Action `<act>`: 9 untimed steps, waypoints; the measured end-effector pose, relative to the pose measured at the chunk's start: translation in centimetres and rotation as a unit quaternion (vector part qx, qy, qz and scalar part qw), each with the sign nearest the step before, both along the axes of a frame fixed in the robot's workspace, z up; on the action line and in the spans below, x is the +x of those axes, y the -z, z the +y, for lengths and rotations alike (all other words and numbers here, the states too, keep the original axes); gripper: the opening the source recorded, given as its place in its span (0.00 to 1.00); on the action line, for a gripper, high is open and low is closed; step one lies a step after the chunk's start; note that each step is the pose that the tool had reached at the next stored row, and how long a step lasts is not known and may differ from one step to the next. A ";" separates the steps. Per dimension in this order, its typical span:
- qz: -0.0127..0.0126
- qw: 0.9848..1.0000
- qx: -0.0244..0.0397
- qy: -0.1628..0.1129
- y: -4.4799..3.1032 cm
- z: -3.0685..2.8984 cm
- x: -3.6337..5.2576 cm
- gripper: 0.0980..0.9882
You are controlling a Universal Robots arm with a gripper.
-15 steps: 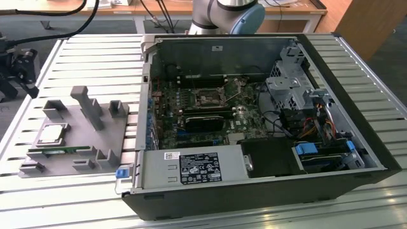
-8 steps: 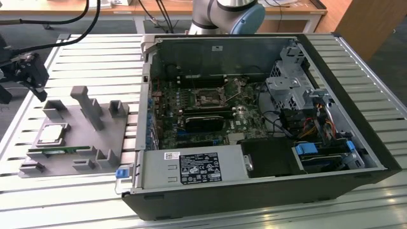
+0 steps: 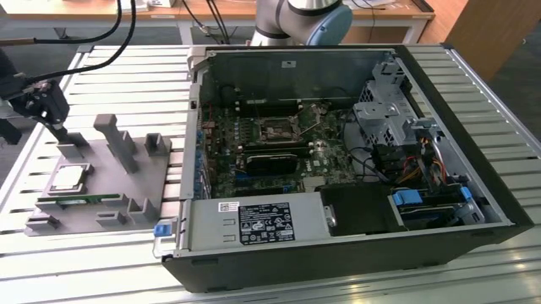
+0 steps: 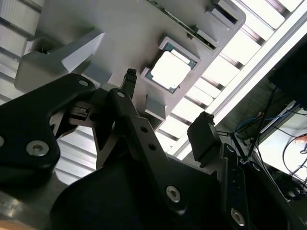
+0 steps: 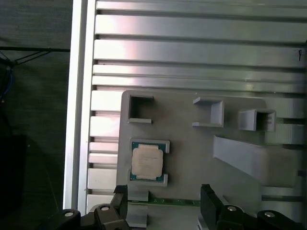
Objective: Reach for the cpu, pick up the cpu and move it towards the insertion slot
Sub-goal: 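Pick up the cpu and move it towards the insertion slot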
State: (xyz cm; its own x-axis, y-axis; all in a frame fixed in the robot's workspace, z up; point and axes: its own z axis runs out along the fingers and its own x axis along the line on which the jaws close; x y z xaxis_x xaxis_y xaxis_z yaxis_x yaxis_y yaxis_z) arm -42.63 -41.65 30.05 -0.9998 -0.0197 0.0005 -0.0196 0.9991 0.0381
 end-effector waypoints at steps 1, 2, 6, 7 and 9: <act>0.000 1.000 0.000 0.000 0.19 -0.01 0.00 0.68; 0.000 1.000 0.000 0.000 0.37 -0.02 0.00 0.68; 0.000 1.000 0.000 0.000 1.10 -0.08 -0.04 0.68; 0.000 1.000 0.000 0.000 1.27 -0.08 -0.05 0.68; 0.000 1.000 0.000 0.000 1.64 -0.11 -0.06 0.68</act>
